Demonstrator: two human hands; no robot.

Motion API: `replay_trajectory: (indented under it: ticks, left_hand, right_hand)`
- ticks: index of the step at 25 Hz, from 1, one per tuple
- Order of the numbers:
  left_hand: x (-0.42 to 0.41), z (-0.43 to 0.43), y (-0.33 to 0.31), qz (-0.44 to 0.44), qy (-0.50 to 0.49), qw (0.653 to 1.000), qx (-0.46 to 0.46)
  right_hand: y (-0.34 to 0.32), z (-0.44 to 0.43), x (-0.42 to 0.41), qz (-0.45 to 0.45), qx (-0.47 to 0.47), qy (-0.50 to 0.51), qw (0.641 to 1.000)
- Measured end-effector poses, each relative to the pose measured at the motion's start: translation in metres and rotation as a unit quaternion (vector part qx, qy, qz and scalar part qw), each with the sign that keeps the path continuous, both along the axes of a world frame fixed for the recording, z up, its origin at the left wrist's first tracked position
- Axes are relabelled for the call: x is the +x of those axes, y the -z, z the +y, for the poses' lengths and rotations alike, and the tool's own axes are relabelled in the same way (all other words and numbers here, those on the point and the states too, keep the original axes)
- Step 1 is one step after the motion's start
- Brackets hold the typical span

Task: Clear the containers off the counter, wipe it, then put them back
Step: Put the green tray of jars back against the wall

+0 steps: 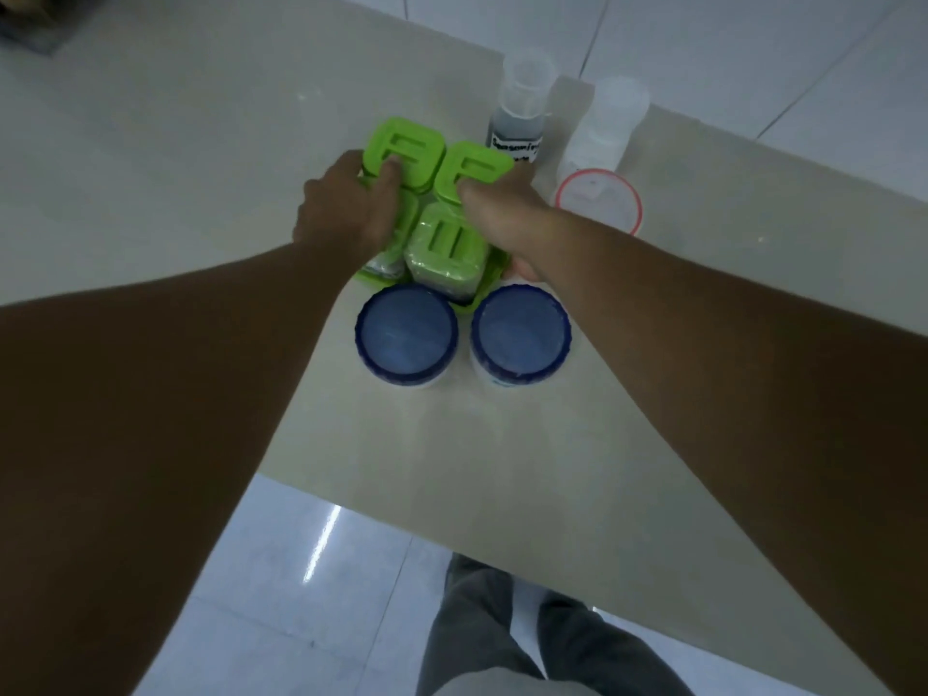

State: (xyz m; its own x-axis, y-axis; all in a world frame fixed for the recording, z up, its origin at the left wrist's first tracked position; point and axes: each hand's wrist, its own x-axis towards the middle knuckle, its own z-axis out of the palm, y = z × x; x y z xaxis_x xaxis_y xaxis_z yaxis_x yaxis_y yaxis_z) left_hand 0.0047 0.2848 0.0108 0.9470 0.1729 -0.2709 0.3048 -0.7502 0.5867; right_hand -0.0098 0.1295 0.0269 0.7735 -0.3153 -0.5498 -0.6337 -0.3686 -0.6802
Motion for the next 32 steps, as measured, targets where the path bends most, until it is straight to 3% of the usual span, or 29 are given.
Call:
replay_trajectory:
  ticks: [4,11,15,21,27,32]
  left_hand:
    - [-0.001,0.000,-0.002,-0.011,-0.011,0.999,-0.050]
    - [-0.012,0.002,-0.039,-0.039,-0.079,0.993,-0.075]
    - [-0.026,-0.015,-0.081,-0.084,-0.094,0.986,-0.109]
    - [-0.074,-0.091,-0.121,-0.096,-0.025,0.976,-0.194]
    - [-0.133,-0.201,-0.097,-0.082,0.030,0.958,-0.274]
    - [-0.147,-0.271,-0.038,-0.061,0.029,0.945,-0.321]
  right_hand:
    - [0.004,-0.001,-0.003,-0.029,-0.006,-0.002,1.000]
    - [-0.030,0.001,-0.026,-0.176,0.026,0.030,0.984]
    - [-0.062,-0.013,-0.054,-0.259,0.058,0.064,0.962]
    - [-0.078,-0.084,-0.109,-0.349,0.081,0.194,0.913]
    - [-0.052,-0.183,-0.183,-0.371,0.095,0.337,0.860]
    - [-0.011,-0.244,-0.201,-0.350,0.079,0.369,0.857]
